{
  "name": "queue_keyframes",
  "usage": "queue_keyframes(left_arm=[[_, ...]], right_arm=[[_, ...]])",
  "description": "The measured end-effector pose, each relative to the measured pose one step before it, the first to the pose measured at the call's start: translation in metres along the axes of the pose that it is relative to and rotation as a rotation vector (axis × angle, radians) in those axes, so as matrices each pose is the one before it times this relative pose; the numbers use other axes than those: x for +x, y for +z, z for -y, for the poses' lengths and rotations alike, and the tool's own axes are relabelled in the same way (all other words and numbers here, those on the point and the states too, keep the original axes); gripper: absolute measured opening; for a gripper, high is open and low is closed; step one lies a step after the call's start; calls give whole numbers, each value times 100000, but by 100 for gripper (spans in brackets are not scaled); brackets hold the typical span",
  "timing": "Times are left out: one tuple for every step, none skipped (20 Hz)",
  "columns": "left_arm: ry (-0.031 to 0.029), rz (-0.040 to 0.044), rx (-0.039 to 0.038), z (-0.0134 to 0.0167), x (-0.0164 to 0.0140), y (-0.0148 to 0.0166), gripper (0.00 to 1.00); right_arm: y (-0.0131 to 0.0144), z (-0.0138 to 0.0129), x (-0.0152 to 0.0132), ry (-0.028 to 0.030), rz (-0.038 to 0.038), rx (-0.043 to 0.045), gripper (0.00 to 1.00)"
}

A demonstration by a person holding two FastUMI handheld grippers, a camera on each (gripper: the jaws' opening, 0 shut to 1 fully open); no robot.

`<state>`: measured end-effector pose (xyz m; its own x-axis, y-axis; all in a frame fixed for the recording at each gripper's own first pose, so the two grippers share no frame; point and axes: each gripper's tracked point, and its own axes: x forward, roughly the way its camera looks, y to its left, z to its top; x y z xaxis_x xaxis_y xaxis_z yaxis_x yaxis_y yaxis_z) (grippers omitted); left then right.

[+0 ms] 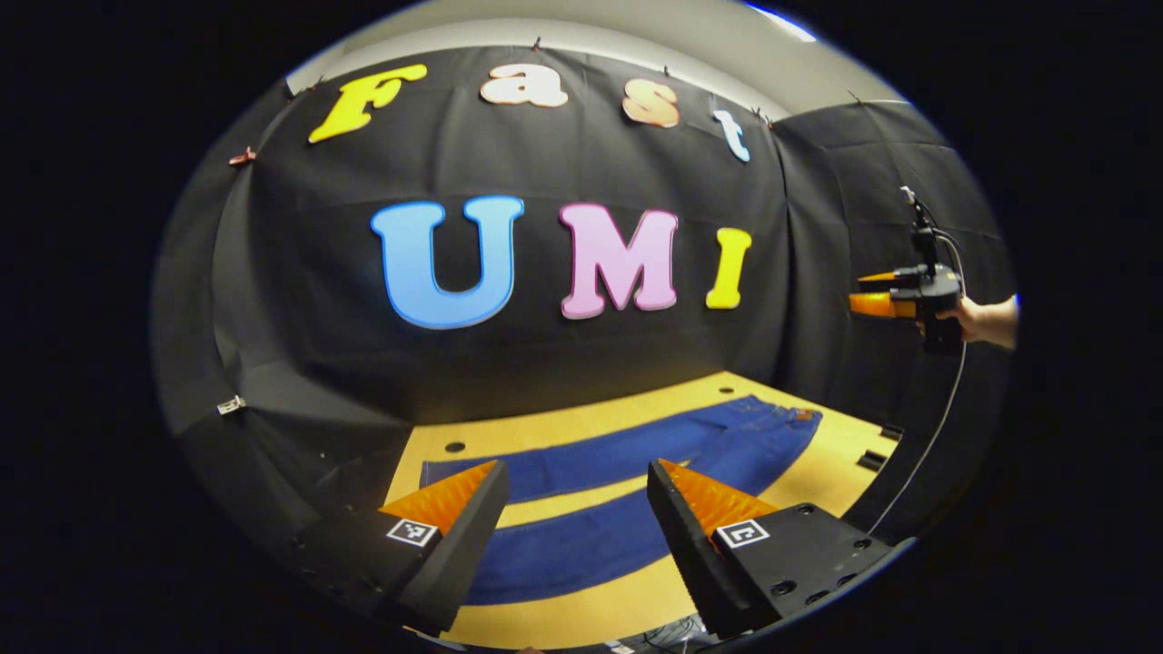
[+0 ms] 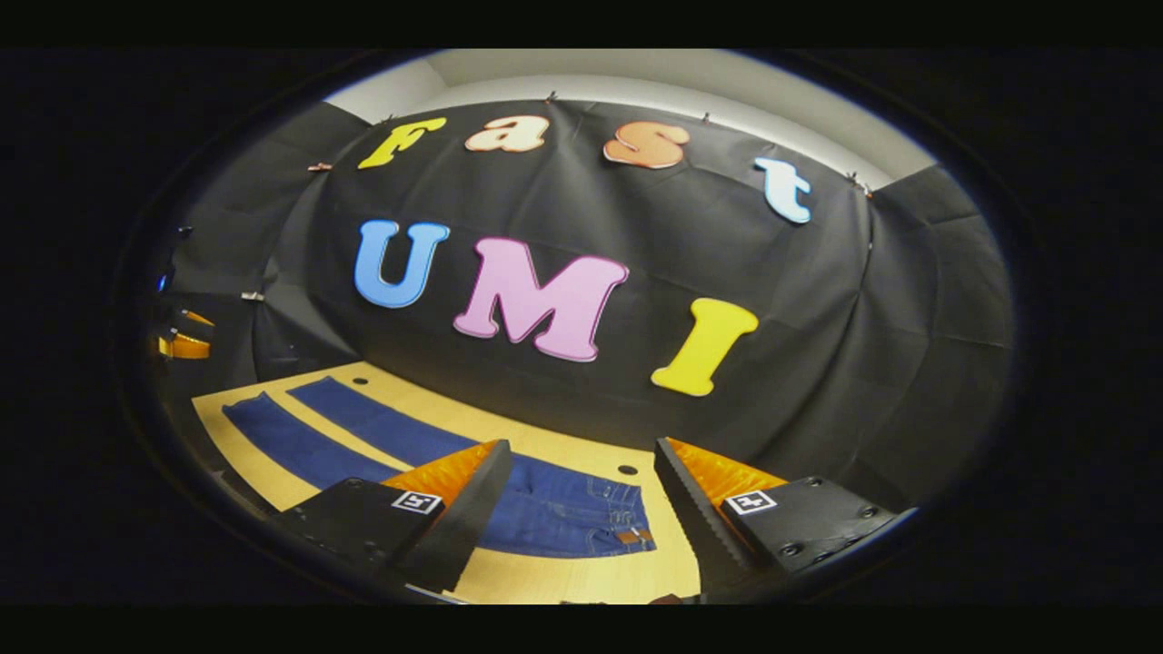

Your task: Grasp the waist and the cuffs of the jeans and fold them to make the two legs overlap; first hold the waist and fold one-third of the jeans toward the cuffs, then hold the cuffs and fold the remaining one-third in the same direction to finish folding.

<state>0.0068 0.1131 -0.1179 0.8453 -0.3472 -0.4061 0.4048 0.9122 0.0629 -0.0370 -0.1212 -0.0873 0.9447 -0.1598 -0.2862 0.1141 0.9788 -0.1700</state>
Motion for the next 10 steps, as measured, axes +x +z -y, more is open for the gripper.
queue_keyframes(left_arm=[[-1964,-3718,1526,-647,27,-1231,95],[-1566,-3005,2334,-790,12,-986,96],[-2468,-3429,2912,-547,191,-1089,96],[-3284,-3524,3805,-467,299,-989,96],[-3406,-3986,4532,-523,522,-1217,96],[-3657,-3521,4464,-572,329,-1129,95],[-2183,-3246,2580,-635,419,-1205,98],[-2066,-3377,725,-507,633,-886,98],[-3003,-3645,-142,-363,710,-890,98],[-2097,-3309,906,-459,560,-823,98]], right_arm=[[-1094,-102,653,2469,-2247,-1851,96],[-1122,-722,582,5076,-2600,-1029,97],[-1062,-768,653,5264,-2877,-1099,97],[-1244,-60,922,3244,-2802,-2609,97],[-1183,14,917,2673,-3241,-3686,97],[-1306,-75,1137,2635,-4159,-3764,96],[-1368,-277,1000,3349,-4230,-3596,97],[-1482,-494,982,4506,-4066,-2740,97],[-1247,-696,1089,5131,-4275,-2174,97],[-1337,-615,1119,4358,-4358,-2059,97]])
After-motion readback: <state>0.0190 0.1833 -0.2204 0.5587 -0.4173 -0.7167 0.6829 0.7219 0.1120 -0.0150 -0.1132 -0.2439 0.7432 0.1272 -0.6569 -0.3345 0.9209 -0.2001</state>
